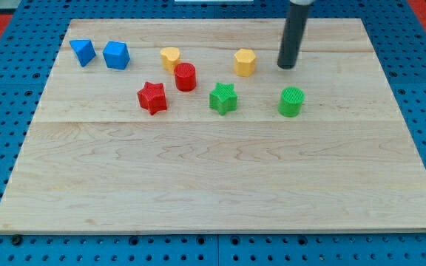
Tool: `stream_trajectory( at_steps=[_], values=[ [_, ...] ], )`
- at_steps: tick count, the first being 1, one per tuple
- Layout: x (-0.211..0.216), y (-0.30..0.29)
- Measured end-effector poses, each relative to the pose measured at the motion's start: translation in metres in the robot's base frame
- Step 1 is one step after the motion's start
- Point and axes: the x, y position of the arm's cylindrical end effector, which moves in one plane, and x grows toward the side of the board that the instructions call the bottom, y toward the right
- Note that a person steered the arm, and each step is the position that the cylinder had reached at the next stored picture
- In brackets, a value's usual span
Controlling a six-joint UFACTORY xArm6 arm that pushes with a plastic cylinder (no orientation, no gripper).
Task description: Push the yellow block slightly towards the top center
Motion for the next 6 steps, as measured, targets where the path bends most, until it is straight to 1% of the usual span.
stream_trajectory(
  at_steps=[1, 2, 3, 4, 6],
  values=[
    [0.006, -0.055],
    [0.012, -0.08],
    [0.039, -0.035],
    [0.073, -0.035],
    [0.043, -0.075]
  ],
)
